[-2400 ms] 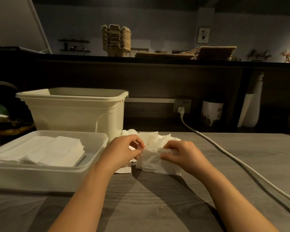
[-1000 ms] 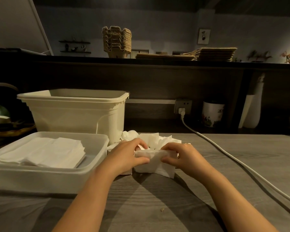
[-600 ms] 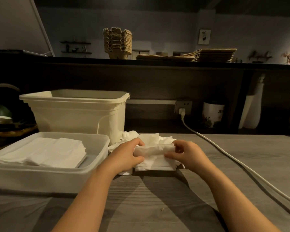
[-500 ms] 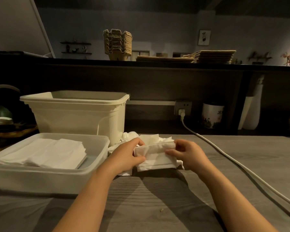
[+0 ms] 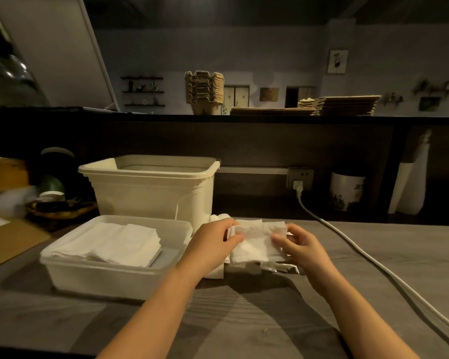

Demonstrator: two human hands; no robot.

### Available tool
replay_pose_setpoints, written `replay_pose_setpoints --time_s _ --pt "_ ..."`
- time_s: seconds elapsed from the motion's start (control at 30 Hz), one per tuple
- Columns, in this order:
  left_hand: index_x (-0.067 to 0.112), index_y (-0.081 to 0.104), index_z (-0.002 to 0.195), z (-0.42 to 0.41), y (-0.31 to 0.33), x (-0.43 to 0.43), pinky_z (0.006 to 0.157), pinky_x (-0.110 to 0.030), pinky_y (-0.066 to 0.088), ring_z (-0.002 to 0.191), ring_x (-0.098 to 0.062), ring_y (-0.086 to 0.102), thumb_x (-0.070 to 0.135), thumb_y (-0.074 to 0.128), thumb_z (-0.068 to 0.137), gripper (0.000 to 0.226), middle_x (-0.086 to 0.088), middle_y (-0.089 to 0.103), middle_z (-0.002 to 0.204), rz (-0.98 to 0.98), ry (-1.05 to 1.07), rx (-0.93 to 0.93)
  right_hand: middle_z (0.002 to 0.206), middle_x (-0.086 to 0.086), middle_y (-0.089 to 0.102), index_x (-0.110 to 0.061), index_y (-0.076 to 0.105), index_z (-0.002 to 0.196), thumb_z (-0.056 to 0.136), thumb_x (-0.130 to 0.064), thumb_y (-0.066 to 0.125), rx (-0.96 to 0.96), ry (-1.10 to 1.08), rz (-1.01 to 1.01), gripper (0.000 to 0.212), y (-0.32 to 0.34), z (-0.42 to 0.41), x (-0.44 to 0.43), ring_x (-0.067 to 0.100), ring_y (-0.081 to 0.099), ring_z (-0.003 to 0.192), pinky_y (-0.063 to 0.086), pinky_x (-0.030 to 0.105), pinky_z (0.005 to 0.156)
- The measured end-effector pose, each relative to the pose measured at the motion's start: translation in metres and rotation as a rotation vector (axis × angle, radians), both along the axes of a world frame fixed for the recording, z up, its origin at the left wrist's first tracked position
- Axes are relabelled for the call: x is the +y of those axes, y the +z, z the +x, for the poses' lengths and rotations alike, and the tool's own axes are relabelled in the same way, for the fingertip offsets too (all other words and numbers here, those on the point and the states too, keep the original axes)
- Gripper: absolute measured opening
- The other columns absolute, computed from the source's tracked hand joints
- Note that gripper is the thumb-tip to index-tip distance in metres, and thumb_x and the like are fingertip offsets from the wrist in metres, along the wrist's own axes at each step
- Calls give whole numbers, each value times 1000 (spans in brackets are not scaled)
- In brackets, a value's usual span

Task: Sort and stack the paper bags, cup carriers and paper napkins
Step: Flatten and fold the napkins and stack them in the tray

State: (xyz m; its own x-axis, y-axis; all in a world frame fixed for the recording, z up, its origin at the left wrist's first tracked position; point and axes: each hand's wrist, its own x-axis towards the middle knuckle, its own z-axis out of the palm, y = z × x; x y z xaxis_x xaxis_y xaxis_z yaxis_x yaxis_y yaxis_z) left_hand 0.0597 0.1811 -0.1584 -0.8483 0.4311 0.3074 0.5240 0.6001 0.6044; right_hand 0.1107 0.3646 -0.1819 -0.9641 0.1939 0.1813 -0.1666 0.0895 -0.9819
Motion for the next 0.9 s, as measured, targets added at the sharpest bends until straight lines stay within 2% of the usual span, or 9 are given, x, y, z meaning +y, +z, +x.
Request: replay_pose_setpoints --time_s 0.07,0.2,0.3,0.4,0.5,0.6,0.67,0.8,0.9 --pt "23 56 121 5 11 -7 77 -21 46 91 -8 55 33 52 95 28 4 63 111 21 2 27 91 2 73 -20 62 107 85 -15 62 -24 93 -34 23 0 2 -6 20 70 83 57 28 68" --pt "28 56 112 11 26 -30 70 -21 48 83 -5 55 32 53 94 19 11 59 96 25 0 15 77 4 71 -10 62 106 86 -15 60 -57 147 -92 21 5 3 -21 18 68 71 56 29 69" --pt "32 54 111 9 31 -51 71 -23 51 87 -7 57 29 57 92 20 10 59 101 66 43 -12 73 4 68 -8 64 97 87 -16 60 -75 139 -178 14 21 -6 -37 13 66 65 54 22 57" --pt "36 50 112 4 39 -77 65 -23 51 83 -8 61 26 59 91 25 6 62 99 142 109 -4 71 0 68 -10 64 89 89 -18 60 -76 140 -149 9 40 -22 -63 11 66 66 52 20 56" --pt "35 45 108 0 45 -110 64 -29 49 69 -10 58 23 56 92 22 3 62 78 138 204 54 79 1 67 -10 64 95 94 -22 53 -80 131 0 16 54 -43 -102 10 67 69 51 21 59" --pt "34 40 108 -5 41 -143 52 -27 39 62 -15 54 25 53 94 21 -2 61 75 46 351 68 82 1 64 -7 61 104 97 -22 48 -93 107 208 21 58 -66 -143 7 62 67 48 18 58" --pt "34 39 111 -7 34 -162 51 -28 34 59 -14 49 26 49 95 20 3 53 69 -43 433 40 77 -2 61 -7 58 106 98 -20 46 -97 106 374 20 57 -81 -166 6 58 66 44 16 58" --pt "32 34 121 -9 17 -181 61 -30 38 69 -16 52 24 37 98 24 3 53 78 -210 542 -27 66 -7 58 -8 60 100 95 -14 48 -83 129 629 15 43 -105 -197 6 52 60 42 17 56" --pt "34 34 123 -11 13 -181 66 -30 41 78 -17 53 24 34 98 27 3 55 85 -293 561 11 63 -10 54 -8 64 94 92 -15 48 -61 86 796 17 34 -114 -205 7 51 62 42 21 60"
